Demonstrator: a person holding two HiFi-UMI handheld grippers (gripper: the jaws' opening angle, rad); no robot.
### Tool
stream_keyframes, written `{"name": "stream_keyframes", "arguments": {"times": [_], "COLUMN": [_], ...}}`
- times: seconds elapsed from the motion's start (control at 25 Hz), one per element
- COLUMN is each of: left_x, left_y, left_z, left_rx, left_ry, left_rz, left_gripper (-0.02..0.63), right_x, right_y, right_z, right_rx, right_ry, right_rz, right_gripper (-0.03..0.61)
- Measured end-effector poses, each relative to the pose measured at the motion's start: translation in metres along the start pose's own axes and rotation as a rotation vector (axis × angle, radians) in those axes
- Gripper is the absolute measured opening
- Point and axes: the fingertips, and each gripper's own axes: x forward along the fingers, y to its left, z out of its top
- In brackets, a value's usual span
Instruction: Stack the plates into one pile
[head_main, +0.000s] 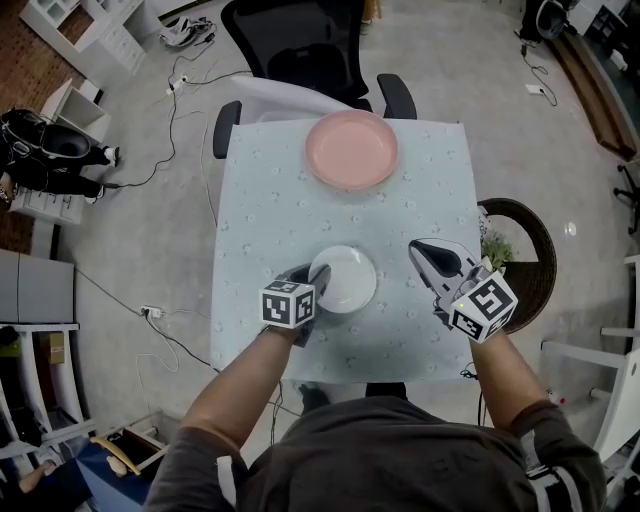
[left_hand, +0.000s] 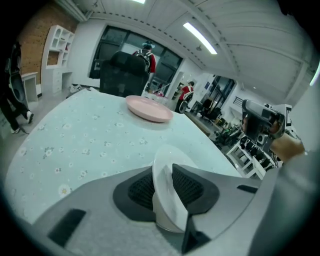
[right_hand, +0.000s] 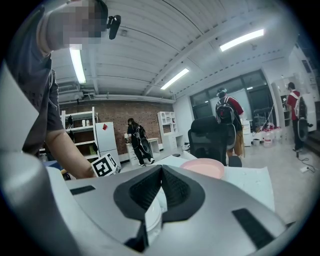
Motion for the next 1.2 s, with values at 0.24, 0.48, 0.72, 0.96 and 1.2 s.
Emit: {"name": "stream_keyframes", "arguments": {"times": [0.24, 0.48, 0.72, 0.96, 1.2], "left_x": [0.004, 0.012, 0.012, -0.029, -0.099], "left_y": [0.002, 0.014, 0.012, -0.001, 0.004], "left_z": [-0.004, -0.02, -0.016, 0.011, 0.043], "left_rx": [0.066, 0.264, 0.274, 0.227, 0.2], "left_ry": [-0.005, 0.09, 0.056, -0.059, -0.2], "left_rz": [0.062, 0.191, 0.191, 0.152, 0.16], "left_gripper": [0.109, 0.155, 0.155, 0.155, 0.155], "right_x": [0.001, 0.004, 0.009, 0.015, 0.035], "right_y": [0.001, 0.0, 0.001, 0.018, 0.044], "right_z": [-0.004, -0.005, -0.001, 0.016, 0.048], "right_rx": [0.004, 0.002, -0.002, -0.022, -0.072], "right_ry": [0.0, 0.011, 0.011, 0.009, -0.003], "right_rz": [-0.001, 0.009, 0.013, 0.03, 0.07], "right_gripper": [-0.006, -0.006, -0.006, -0.006, -0.006]}}
